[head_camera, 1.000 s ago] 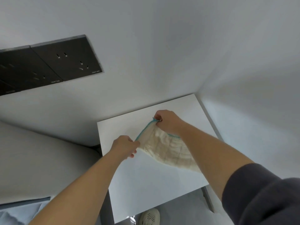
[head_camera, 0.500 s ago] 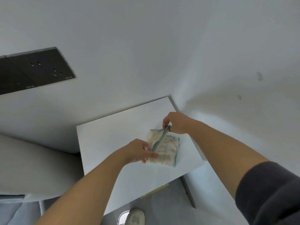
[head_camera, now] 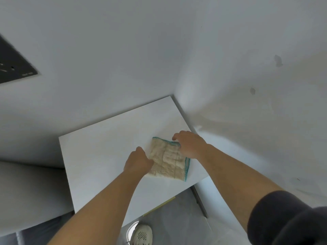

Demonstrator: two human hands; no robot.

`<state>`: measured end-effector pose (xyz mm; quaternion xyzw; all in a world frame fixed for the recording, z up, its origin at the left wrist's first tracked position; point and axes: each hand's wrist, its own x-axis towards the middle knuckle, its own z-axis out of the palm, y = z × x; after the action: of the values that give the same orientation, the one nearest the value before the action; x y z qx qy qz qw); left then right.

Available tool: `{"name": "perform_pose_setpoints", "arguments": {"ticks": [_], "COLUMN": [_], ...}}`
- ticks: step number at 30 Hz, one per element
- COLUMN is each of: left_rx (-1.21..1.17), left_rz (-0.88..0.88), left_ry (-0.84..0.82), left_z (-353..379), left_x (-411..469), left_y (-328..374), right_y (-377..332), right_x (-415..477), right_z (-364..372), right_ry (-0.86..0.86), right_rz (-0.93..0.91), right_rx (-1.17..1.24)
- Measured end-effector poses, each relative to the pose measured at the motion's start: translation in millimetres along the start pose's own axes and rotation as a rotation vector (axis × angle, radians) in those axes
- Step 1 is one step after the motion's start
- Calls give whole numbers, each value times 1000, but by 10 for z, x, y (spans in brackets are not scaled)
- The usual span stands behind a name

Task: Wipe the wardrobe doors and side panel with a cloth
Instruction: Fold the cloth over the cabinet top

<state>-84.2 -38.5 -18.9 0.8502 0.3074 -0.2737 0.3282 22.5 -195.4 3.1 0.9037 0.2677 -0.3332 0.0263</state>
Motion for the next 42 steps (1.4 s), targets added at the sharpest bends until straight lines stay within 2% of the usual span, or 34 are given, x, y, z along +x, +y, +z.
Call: {"name": "perform_pose_setpoints", "arguments": {"ticks": [3,7,9,12,16,18,21,23,24,27,29,32,36,40,42], "left_rx": [-36,8,-81,-257,-65,2,-85,-178,-172,129,214,120,10,-51,-96], "left_rz": [-8,39,78,81,175,281,416,394,355,242,264,344,384,381,319], "left_ry": [-48,-75,-51,-44,-205,-206,-23,58,38,-53,45,106,143,162,125], "left_z": [53,44,-16,-235,-559,-613,-613,-583,-568,-476,-467,-512,-622,-755,-842], "left_x": [132,272,309,380,430,430,414,397,382,395,417,460,475,426,437], "left_y": [34,24,32,64,53,78,121,112,98,35,34,58,24,23,49], "right_y": [-40,-48,-53,-58,-54,-99,-160,-173,-177,-190,-216,-238,-170,-121,-102], "right_x": [149,243,266,302,300,309,381,409,413,422,469,547,538,388,339], "right_z": [111,158,160,112,29,-25,-92,-118,-129,-159,-155,-164,-262,-393,-458], "right_ry": [5,-3,1,-3,-21,72,175,206,214,248,296,256,273,149,88], "right_rz": [23,62,77,123,90,-7,-120,-132,-137,-177,-203,-190,-219,-145,-101], "right_rx": [133,129,139,379,549,516,296,184,131,-38,-25,100,-38,388,512]}}
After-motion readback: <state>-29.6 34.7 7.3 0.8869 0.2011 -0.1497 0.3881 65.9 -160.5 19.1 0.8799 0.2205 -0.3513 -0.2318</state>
